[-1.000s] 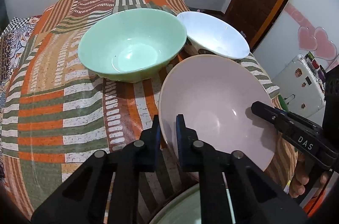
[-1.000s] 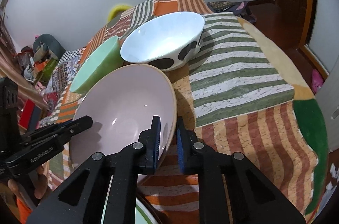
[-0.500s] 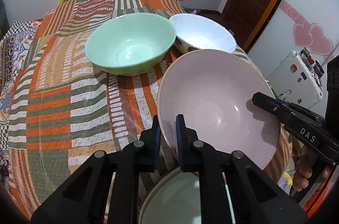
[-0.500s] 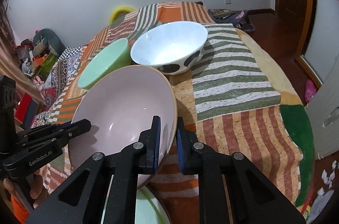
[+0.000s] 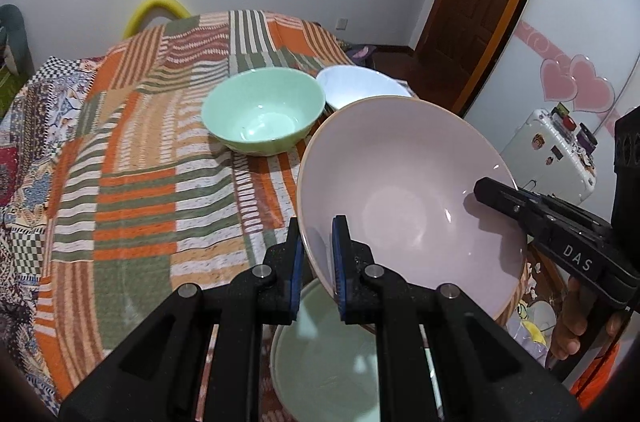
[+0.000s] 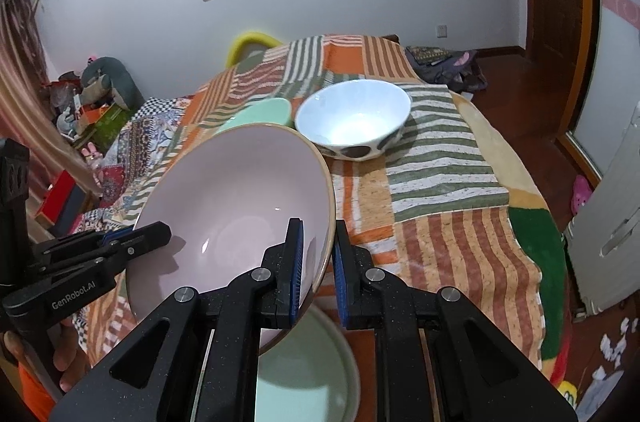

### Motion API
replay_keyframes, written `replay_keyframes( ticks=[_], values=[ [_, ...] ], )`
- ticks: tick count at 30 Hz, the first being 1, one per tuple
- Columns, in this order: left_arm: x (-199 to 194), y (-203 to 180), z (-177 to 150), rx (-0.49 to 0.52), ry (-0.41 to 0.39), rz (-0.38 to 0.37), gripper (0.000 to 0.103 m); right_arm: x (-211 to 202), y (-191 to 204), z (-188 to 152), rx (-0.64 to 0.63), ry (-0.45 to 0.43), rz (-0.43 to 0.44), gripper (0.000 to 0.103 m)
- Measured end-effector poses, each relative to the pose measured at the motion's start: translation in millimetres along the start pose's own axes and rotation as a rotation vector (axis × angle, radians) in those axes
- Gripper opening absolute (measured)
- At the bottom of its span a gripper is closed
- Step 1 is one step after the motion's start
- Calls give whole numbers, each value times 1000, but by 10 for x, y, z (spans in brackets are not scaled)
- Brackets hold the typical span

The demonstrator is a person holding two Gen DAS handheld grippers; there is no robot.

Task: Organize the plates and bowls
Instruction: 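Lift the pink bowl and carry it over the plate stack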

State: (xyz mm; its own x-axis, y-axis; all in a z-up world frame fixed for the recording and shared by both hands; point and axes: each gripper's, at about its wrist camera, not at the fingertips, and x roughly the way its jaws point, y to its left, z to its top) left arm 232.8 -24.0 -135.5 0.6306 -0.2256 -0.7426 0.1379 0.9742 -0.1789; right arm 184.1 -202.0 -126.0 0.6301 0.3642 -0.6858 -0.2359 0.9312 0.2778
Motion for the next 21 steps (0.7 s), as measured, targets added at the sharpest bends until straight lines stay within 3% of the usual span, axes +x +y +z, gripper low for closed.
replay_keyframes(
  ticks=[21],
  values=[
    [-1002,548,-571,-53,-61,86,13,-170,821,-289,-106,-12,92,14]
  ],
)
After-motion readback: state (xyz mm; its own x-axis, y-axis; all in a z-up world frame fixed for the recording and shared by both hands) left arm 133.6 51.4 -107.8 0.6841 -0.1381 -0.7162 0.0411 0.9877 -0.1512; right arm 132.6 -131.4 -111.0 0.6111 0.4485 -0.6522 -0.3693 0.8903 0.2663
